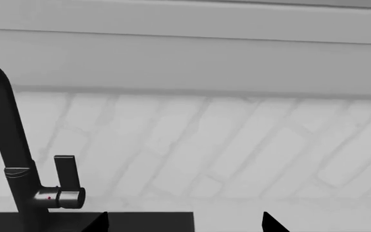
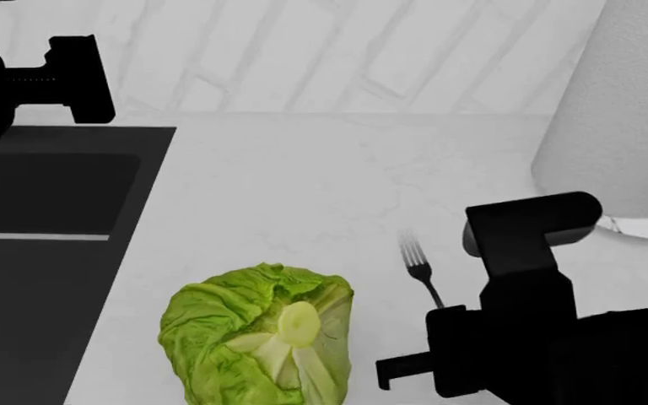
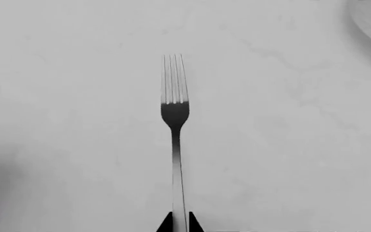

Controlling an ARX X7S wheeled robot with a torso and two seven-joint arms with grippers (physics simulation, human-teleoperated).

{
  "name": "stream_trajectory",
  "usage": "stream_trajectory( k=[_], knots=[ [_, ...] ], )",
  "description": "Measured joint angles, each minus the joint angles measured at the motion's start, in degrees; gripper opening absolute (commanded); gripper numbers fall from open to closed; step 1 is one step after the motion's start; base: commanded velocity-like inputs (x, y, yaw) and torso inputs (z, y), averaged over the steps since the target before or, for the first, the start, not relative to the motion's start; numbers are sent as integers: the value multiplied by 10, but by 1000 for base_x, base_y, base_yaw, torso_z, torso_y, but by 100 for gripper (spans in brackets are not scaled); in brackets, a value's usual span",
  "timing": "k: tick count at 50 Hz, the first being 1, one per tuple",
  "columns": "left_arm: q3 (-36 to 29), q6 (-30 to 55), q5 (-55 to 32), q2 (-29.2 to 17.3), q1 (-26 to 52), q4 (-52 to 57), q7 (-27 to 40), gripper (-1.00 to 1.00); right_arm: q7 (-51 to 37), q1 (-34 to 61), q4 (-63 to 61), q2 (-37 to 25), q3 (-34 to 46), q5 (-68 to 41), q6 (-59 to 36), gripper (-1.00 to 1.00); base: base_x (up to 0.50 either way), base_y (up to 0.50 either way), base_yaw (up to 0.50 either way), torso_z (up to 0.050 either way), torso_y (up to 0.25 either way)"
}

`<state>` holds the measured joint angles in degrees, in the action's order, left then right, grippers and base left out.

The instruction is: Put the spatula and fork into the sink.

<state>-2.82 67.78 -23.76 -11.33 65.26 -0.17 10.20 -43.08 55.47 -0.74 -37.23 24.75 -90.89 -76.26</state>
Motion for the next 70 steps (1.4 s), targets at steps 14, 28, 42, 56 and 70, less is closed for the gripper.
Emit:
stream_trajectory(
  k=[14, 28, 42, 56, 70],
  knots=[
    [-1, 4, -4, -3, 0, 6, 5, 100, -46, 12, 16, -12, 10, -24, 5, -100, 2, 0, 1, -2, 0],
    [-11, 9, -9, -13, 1, 23, 2, 100, -164, 133, 5, -19, 39, -92, -61, -100, 0, 0, 0, 0, 0],
    [-209, -34, 52, -103, 42, 79, -64, 100, -118, 367, 26, 2, 167, -98, -110, -100, 0, 0, 0, 0, 0],
    [-436, -185, 215, -195, 112, 75, -83, 100, -41, 520, 27, 35, 261, -81, -109, -100, 0, 0, 0, 0, 0],
    [-594, -365, 397, -243, 153, 16, -20, 100, 18, 576, -1, 55, 294, -63, -91, -100, 0, 0, 0, 0, 0]
  ],
)
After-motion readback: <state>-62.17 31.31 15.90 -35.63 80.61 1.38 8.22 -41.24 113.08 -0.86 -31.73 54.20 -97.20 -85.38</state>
